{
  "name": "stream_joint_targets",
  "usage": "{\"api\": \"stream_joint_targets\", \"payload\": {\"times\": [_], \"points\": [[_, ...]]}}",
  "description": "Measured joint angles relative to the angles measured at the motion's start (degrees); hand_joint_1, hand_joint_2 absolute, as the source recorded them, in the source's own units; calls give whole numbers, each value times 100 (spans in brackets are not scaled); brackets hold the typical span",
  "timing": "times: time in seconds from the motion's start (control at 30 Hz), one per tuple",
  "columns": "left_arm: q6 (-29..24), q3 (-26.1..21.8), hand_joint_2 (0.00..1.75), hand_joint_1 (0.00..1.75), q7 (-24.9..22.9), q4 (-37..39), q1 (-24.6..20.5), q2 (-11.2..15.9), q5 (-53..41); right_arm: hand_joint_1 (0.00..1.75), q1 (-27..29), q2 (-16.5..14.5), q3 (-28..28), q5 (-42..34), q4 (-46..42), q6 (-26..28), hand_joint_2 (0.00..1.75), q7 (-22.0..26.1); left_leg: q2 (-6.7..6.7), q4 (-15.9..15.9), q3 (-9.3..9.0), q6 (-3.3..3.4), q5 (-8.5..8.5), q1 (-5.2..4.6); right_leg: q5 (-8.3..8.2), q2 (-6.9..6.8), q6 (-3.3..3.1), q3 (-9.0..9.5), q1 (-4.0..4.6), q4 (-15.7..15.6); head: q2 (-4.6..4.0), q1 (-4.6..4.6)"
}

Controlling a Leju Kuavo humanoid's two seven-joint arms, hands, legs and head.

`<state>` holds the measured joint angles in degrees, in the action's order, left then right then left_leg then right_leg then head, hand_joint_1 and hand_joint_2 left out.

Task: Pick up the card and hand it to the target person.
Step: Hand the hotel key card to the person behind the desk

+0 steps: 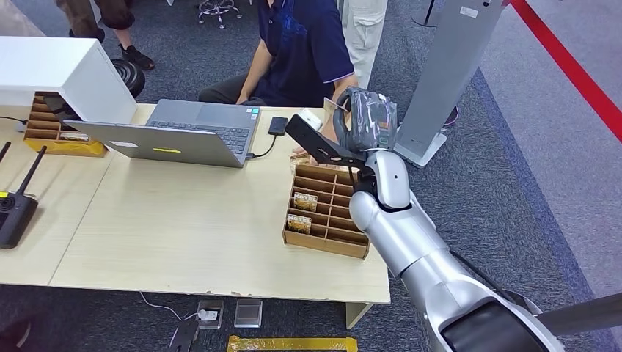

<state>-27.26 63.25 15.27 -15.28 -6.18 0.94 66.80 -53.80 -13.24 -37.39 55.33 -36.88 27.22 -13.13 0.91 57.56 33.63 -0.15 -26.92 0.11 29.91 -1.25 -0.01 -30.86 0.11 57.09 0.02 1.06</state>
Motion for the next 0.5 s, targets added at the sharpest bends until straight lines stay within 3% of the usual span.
{"api": "stream_joint_targets", "payload": {"times": [0.27, 0.5], "points": [[132, 4, 0, 0, -4, 0, -6, 120, -83, 145, -99, -28, -75, 742, 407, 79, 175, -288, 0, 0, 1, 0, 0, 0, 0, 0, 0, 0, 0, 0, 1, 1], [189, 9, 0, 0, -4, 0, -9, 153, -114, 145, -87, -86, -146, 989, 651, 217, 175, -208, 0, 0, 1, 0, 0, 0, 0, 0, 0, 0, 0, 0, 1, 0]]}}
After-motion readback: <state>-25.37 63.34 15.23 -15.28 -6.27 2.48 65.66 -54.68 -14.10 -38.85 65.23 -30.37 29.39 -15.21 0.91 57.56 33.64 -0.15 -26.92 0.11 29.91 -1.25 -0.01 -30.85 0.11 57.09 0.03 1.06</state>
